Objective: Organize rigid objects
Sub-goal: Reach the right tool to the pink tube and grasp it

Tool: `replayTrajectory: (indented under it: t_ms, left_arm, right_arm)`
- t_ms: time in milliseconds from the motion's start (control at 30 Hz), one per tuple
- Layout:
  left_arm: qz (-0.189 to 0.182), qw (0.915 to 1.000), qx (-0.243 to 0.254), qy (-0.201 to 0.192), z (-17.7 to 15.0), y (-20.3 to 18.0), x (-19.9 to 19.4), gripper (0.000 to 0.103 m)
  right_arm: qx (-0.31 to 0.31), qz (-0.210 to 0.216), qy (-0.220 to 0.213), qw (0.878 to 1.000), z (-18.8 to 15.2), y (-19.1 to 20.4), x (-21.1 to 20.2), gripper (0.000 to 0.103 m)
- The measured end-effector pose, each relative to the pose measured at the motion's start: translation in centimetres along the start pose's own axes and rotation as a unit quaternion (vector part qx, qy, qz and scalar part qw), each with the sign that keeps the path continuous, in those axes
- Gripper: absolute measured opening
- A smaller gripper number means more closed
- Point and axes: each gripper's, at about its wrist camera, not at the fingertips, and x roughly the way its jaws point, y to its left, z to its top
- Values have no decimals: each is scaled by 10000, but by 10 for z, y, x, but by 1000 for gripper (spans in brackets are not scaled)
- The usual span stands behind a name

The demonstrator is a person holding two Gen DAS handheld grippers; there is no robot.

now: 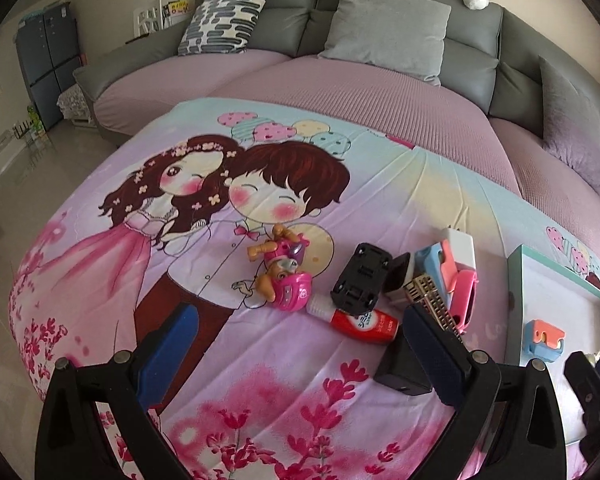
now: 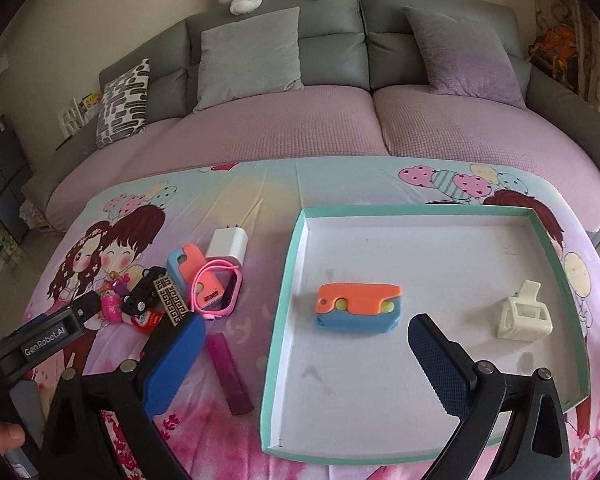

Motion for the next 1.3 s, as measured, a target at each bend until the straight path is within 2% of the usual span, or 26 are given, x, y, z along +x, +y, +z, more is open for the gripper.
replayTrajectory:
  t_ms: [333, 400, 533, 600, 1300]
  left_arm:
    - [-91, 9990, -92, 438, -6, 8, 24, 102]
    - [-108, 9986, -104, 504, -7, 8, 28, 102]
    - [-177, 9981, -54, 582, -9, 5, 33, 102]
    - [-191, 9979, -27, 611, -10, 3, 35, 102]
    - [-160, 9968, 114, 772, -15, -4, 44, 102]
  right_arm:
    - [-478, 194, 427, 9978, -16, 35, 28, 80]
    - [-492, 268, 496, 9972, -18, 38, 32, 68]
    - [-551, 294, 598, 9963, -21, 43, 37, 65]
    - [-596, 304, 639, 9957, -23, 46, 39, 54]
    - [-878, 358, 1076, 9897, -37, 64, 63, 53]
